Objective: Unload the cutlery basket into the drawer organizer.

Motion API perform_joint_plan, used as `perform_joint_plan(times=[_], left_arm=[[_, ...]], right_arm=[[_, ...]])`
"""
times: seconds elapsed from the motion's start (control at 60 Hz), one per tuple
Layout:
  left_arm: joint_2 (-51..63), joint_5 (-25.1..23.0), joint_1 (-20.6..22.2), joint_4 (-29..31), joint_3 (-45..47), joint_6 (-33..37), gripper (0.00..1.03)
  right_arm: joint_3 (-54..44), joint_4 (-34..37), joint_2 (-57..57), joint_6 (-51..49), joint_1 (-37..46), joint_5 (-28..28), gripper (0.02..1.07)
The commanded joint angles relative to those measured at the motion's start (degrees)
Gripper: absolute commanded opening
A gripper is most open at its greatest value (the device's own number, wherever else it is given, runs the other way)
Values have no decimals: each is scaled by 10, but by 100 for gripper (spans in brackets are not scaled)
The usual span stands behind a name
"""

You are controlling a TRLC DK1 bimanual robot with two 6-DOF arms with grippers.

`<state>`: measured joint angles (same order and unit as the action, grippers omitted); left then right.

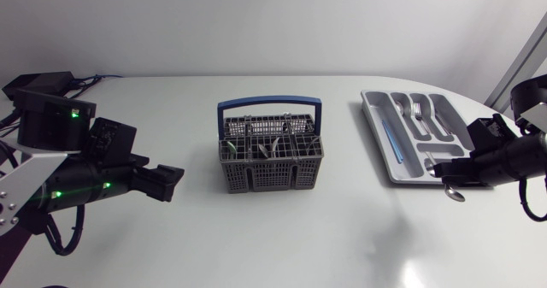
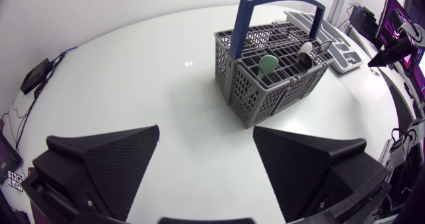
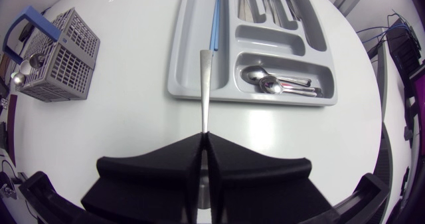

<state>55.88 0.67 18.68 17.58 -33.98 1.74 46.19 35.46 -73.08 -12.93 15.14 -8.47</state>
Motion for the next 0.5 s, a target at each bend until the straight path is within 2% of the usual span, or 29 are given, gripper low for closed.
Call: perform_joint_plan(times=[0.0, 0.1, 0.233, 0.333, 0.483], left_arm=[[-5, -2, 4, -5, 16, 1, 99], [-5, -2, 5, -5, 18, 2, 99], [-5, -2, 6, -8, 19, 0, 99], [-5, -2, 7, -9, 20, 0, 99], [-7, -2, 8, -9, 22, 0, 99]], right_arm=[[19, 0, -27, 34, 3, 23, 8], [22, 5, -46, 70, 4, 43, 8], [20, 10, -54, 174, 3, 144, 8], [57, 69, -109, 271, 3, 185, 8], [101, 89, -189, 336, 24, 187, 8]])
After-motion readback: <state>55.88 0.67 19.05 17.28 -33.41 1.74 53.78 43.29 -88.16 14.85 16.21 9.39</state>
